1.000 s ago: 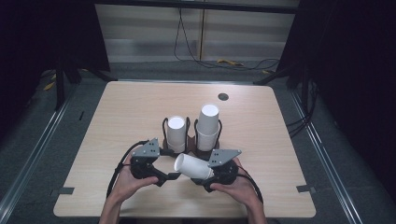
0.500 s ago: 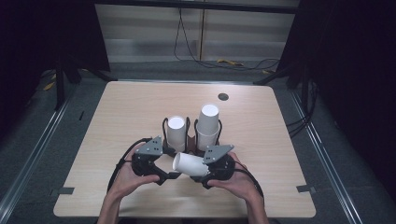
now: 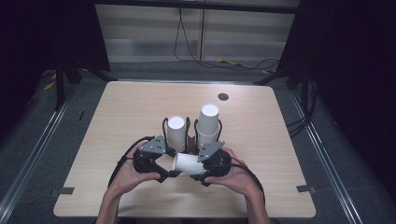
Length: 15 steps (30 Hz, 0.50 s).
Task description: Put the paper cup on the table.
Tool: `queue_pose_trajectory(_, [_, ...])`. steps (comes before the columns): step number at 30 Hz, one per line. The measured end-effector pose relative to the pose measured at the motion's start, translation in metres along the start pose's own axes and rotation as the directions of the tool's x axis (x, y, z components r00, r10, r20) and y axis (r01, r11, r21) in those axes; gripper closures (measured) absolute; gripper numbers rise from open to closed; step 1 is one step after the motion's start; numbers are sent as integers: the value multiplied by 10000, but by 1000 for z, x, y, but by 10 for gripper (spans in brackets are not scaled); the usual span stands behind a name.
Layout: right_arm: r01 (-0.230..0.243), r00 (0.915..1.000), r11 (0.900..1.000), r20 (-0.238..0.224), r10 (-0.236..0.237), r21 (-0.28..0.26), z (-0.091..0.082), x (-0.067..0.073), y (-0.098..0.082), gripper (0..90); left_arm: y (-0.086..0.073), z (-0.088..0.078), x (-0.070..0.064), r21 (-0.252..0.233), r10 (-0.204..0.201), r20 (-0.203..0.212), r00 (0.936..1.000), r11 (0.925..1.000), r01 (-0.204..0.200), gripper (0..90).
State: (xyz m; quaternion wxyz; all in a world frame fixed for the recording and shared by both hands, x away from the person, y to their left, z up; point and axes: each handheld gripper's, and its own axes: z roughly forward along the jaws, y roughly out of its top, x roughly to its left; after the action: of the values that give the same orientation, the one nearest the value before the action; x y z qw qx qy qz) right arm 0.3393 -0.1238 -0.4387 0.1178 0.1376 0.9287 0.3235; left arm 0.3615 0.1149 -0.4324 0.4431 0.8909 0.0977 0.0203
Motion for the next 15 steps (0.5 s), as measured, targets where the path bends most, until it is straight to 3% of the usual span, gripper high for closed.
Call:
queue_pose_trajectory(9, [220, 9997, 9986, -55, -218, 484, 1, 0, 6, 220, 4, 3, 2, 622, 167, -18, 9999, 9979, -165, 184])
queue_pose_trajectory(15, [467, 9987, 9944, -232, -447, 946, 3, 0, 12, 222, 4, 7, 3, 832, 195, 280, 9994, 9963, -218, 172])
